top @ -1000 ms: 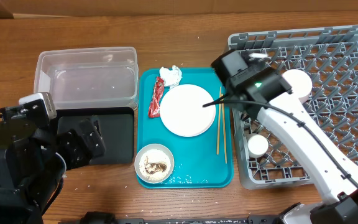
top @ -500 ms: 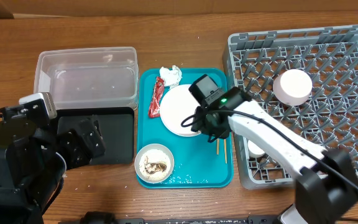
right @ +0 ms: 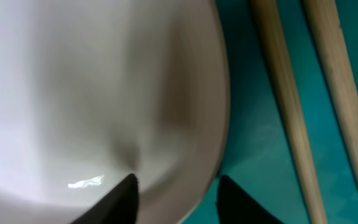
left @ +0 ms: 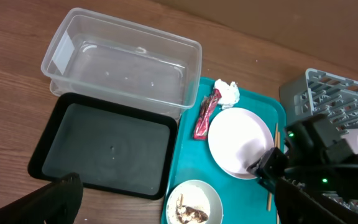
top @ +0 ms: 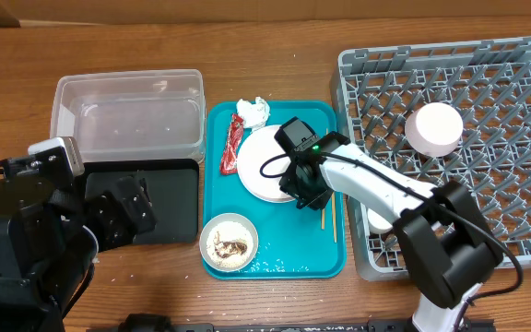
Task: Sort waste into correct bins and load items into the dishwasher
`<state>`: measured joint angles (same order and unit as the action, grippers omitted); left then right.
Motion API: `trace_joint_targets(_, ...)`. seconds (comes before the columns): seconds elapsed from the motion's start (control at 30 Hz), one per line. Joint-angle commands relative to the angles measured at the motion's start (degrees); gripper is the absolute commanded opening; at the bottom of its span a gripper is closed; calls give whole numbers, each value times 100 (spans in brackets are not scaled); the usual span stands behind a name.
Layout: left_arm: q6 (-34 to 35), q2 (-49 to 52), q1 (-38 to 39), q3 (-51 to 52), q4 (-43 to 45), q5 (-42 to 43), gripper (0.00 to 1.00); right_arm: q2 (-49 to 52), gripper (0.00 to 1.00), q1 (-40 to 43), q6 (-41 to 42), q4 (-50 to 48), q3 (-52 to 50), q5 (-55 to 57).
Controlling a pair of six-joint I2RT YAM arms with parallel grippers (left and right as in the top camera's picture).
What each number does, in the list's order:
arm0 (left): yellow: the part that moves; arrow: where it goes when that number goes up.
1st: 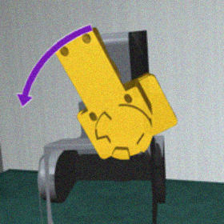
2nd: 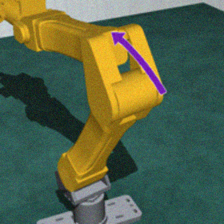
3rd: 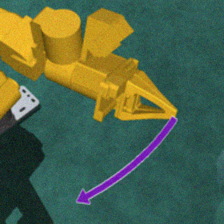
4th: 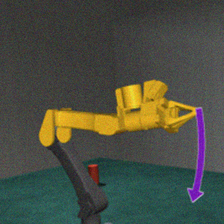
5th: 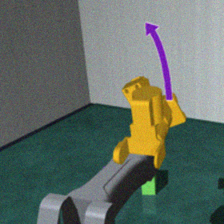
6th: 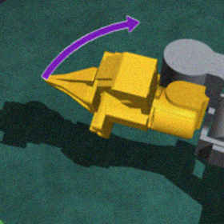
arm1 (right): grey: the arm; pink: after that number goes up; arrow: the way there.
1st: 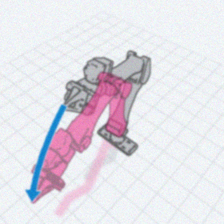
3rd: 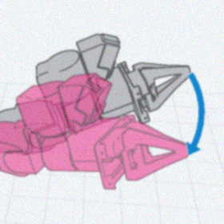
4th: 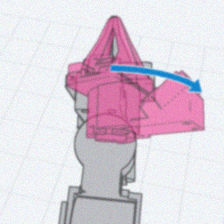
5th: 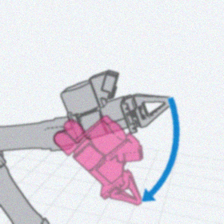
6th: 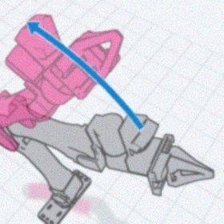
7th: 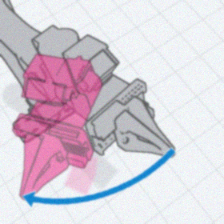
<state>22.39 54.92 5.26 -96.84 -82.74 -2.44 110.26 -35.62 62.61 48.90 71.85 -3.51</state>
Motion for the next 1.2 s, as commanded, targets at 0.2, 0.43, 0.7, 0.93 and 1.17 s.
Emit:
trace_joint_targets(0.2, 76, 4, 7, -39, 22, -98, 100, 286, 4, 85, 192, 157, -11, 214)
trace_joint_targets(0.43, 76, 9, 7, -39, 22, -98, 100, -413, 4, 223, -280, 356, 68, 765)
trace_joint_targets(0.7, 76, 9, 7, -39, 22, -98, 100, -1869, 4, 229, -2057, 367, 487, 2100)
trace_joint_targets(0.93, 76, 9, 7, -39, 22, -98, 100, -3169, 4, 293, -2411, 380, 516, 5512)
trace_joint_targets(1.17, 76, 9, 7, -39, 22, -98, 100, -3276, 4, 1117, -3182, 522, 503, 7405)
